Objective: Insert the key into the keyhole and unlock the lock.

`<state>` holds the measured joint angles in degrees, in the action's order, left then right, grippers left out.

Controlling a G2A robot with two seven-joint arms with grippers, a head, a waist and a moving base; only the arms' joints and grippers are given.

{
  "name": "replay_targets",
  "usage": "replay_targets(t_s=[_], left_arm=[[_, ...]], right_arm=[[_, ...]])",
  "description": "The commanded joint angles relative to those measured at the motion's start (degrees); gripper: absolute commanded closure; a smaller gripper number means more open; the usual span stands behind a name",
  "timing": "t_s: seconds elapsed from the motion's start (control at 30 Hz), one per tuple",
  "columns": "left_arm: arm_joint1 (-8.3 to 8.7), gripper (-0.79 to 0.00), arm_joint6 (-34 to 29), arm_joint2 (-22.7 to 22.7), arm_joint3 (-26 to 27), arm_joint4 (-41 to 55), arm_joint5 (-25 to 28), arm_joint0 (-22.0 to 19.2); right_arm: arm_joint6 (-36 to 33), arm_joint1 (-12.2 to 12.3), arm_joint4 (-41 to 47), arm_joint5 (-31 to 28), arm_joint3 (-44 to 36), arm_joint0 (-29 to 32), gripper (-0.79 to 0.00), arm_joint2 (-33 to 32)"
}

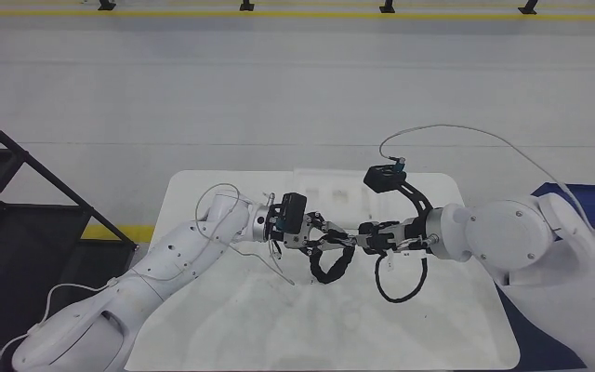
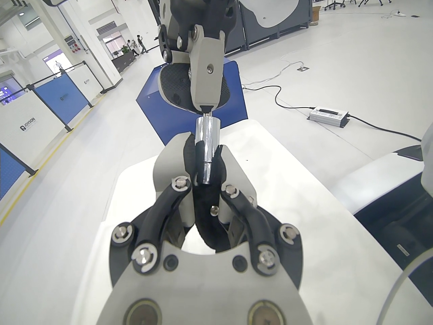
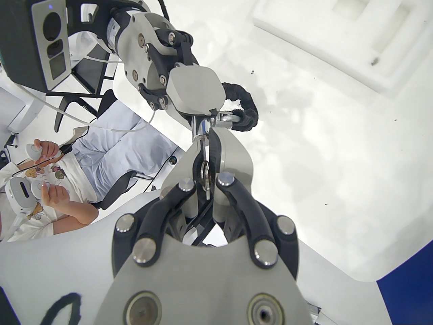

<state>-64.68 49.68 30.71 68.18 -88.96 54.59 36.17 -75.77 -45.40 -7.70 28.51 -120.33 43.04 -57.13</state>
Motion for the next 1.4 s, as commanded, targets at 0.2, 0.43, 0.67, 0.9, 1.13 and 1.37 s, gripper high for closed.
replay_targets(t_s=[0.2, 0.43, 0.67, 0.9, 1.13, 1.37], left_arm=[[-0.20, 0.000, -0.68, 0.02, -0.76, 2.15, 0.69, 0.39], [0.20, 0.000, -3.41, -1.47, -2.18, 7.64, 3.41, 0.38], [1.97, 0.000, -6.36, -8.06, -3.28, 17.19, 3.41, -2.62], [5.02, 0.000, -11.96, -15.80, -1.01, 28.93, 3.41, -7.75], [8.20, 0.000, -16.82, -18.44, 1.15, 35.16, 3.41, -11.78], [10.00, 0.000, -22.10, -16.66, 3.39, 36.01, 3.41, -12.60]], right_arm=[[0.93, -0.06, 1.48, -0.74, 0.48, -0.58, -0.785, -0.31], [2.50, 0.21, 2.41, -14.38, 0.16, -0.39, -0.785, -2.42], [-0.46, 1.18, 0.19, -30.24, -0.37, 2.00, -0.785, -4.40], [-2.71, 1.81, 1.62, -38.86, 0.91, 3.95, -0.785, -5.75], [-2.71, 1.81, 1.62, -38.86, 0.91, 3.95, -0.785, -5.75], [-2.71, 1.81, 1.62, -38.86, 0.91, 3.95, -0.785, -5.75]])
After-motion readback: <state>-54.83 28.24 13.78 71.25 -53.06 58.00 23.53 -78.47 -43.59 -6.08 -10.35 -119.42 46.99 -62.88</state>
